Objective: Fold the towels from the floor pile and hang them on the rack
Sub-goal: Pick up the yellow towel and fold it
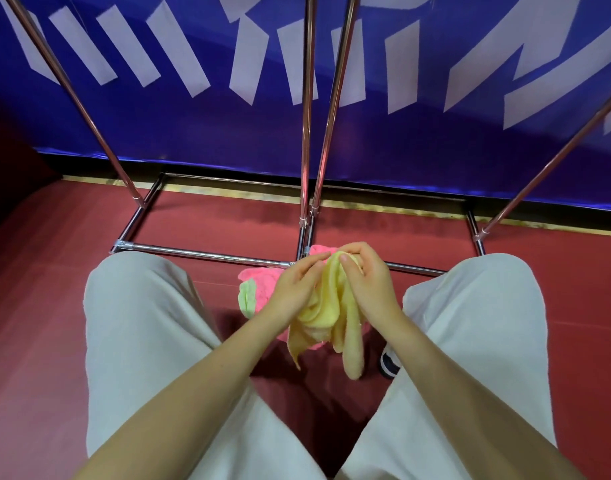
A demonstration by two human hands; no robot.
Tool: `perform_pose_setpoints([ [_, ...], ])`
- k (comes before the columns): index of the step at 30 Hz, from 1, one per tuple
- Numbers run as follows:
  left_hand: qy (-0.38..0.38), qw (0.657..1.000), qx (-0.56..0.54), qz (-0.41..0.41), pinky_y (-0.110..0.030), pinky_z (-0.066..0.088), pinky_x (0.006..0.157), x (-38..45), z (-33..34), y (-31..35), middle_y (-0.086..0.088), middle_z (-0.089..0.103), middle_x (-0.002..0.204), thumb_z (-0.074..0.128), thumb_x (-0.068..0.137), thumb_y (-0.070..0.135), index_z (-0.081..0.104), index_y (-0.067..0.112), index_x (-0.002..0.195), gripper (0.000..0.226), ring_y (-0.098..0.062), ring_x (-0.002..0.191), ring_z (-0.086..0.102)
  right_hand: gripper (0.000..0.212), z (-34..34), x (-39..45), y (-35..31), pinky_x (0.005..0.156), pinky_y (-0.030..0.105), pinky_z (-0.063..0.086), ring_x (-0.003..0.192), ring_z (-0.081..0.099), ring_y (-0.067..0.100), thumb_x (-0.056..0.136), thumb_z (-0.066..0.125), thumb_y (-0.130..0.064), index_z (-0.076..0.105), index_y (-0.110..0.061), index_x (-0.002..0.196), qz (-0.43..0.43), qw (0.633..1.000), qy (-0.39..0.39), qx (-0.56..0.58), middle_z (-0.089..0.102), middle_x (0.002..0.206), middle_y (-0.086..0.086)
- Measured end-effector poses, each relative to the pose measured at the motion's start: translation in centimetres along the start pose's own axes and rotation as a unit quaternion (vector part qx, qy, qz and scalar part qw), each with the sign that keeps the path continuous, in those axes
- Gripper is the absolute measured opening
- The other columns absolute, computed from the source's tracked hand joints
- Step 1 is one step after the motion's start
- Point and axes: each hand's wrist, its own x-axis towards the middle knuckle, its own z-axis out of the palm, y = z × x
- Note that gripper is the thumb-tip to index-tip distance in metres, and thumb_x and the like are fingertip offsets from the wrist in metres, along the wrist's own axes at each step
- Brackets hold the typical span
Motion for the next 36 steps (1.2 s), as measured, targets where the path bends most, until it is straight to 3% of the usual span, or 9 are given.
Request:
perform_pose_setpoints([
  [3, -0.027, 0.999, -0.014, -0.010, -0.011, 0.045, 0.083, -0.1, 0.3, 0.2, 0.014, 0.067, 0.095, 0.052, 0.098, 0.014, 0.066, 0.026, 0.099, 0.019, 0.009, 0.086, 0.061, 0.016, 0.2, 0.2, -0.4, 0.076, 0.011, 0.042, 0.086, 0.058, -0.005, 0.094, 0.051, -0.007, 0.061, -0.019, 0.099, -0.012, 1.000, 0.010, -0.014, 0.064, 0.092, -0.013],
  [6, 0.009, 1.000, 0.001, -0.023, -0.017, 0.045, 0.073, 0.2, 0.1, 0.3, 0.011, 0.066, 0.081, 0.057, 0.095, 0.016, 0.069, 0.020, 0.086, 0.016, 0.005, 0.071, 0.058, 0.016, 0.3, 0.6, -0.3, 0.075, 0.005, 0.038, 0.086, 0.056, -0.011, 0.094, 0.053, -0.008, 0.062, -0.018, 0.102, -0.009, 0.999, 0.032, -0.007, 0.062, 0.090, -0.019],
  [11, 0.124, 0.992, -0.022, -0.002, -0.013, 0.044, 0.066, 1.2, -1.1, 1.3, 0.011, 0.064, 0.072, 0.058, 0.094, 0.011, 0.066, 0.020, 0.074, 0.023, 0.010, 0.061, 0.055, 0.009, 0.8, 1.2, 0.6, 0.054, 0.018, 0.033, 0.054, 0.040, 0.006, 0.088, 0.066, -0.016, 0.063, -0.025, 0.086, 0.033, 0.999, -0.021, 0.010, 0.043, 0.058, -0.004],
  [17, 0.222, 0.974, 0.015, 0.036, -0.011, 0.042, 0.064, 1.4, -3.4, 2.1, 0.011, 0.061, 0.073, 0.056, 0.094, 0.013, 0.066, 0.015, 0.082, 0.016, 0.008, 0.063, 0.054, 0.025, 1.7, 0.9, 2.2, 0.056, 0.016, 0.032, 0.054, 0.042, -0.003, 0.087, 0.067, -0.023, 0.054, -0.029, 0.067, 0.040, 0.989, -0.116, -0.077, 0.051, 0.054, -0.017],
  [23, 0.284, 0.958, 0.016, 0.021, -0.021, 0.043, 0.069, 2.3, -6.6, 1.8, 0.011, 0.059, 0.073, 0.056, 0.094, 0.016, 0.067, 0.014, 0.088, 0.013, -0.003, 0.071, 0.053, 0.037, 1.9, 0.7, 3.3, 0.058, 0.028, 0.029, 0.061, 0.039, 0.007, 0.088, 0.066, -0.030, 0.056, 0.001, 0.071, 0.108, 0.983, -0.141, -0.035, 0.045, 0.064, 0.001],
  [26, 0.268, 0.962, 0.051, 0.027, -0.006, 0.041, 0.064, 1.9, -6.7, 1.6, 0.013, 0.060, 0.075, 0.055, 0.095, 0.014, 0.065, 0.016, 0.085, 0.015, 0.009, 0.067, 0.055, 0.027, 2.1, 0.6, 3.6, 0.058, 0.020, 0.034, 0.054, 0.042, -0.003, 0.091, 0.062, -0.020, 0.058, -0.015, 0.064, 0.163, 0.981, -0.105, 0.017, 0.050, 0.054, -0.012],
  [28, 0.269, 0.961, 0.059, 0.023, -0.003, 0.040, 0.062, 1.7, -6.8, 1.3, 0.013, 0.061, 0.076, 0.055, 0.095, 0.015, 0.065, 0.018, 0.083, 0.016, 0.014, 0.065, 0.054, 0.019, 2.0, 0.7, 4.2, 0.057, 0.016, 0.035, 0.054, 0.043, -0.004, 0.088, 0.065, -0.014, 0.060, -0.014, 0.070, 0.154, 0.983, -0.101, 0.008, 0.052, 0.055, -0.014],
  [31, 0.280, 0.959, 0.044, 0.008, -0.008, 0.043, 0.070, 1.5, -7.1, 1.2, 0.008, 0.065, 0.086, 0.056, 0.095, 0.019, 0.069, 0.014, 0.093, 0.014, 0.004, 0.078, 0.058, 0.009, 1.6, 0.7, 4.6, 0.058, 0.012, 0.037, 0.058, 0.047, -0.005, 0.082, 0.072, -0.012, 0.063, -0.011, 0.081, 0.132, 0.986, -0.098, -0.011, 0.055, 0.067, -0.009],
  [36, 0.296, 0.955, 0.009, 0.021, -0.016, 0.044, 0.081, 1.4, -7.7, 1.5, 0.007, 0.067, 0.094, 0.057, 0.095, 0.020, 0.071, 0.011, 0.101, 0.017, -0.005, 0.090, 0.060, 0.025, 1.4, 0.3, 4.9, 0.056, 0.018, 0.031, 0.058, 0.039, 0.002, 0.083, 0.072, -0.022, 0.053, -0.024, 0.066, 0.090, 0.986, -0.112, -0.083, 0.047, 0.062, -0.010],
])
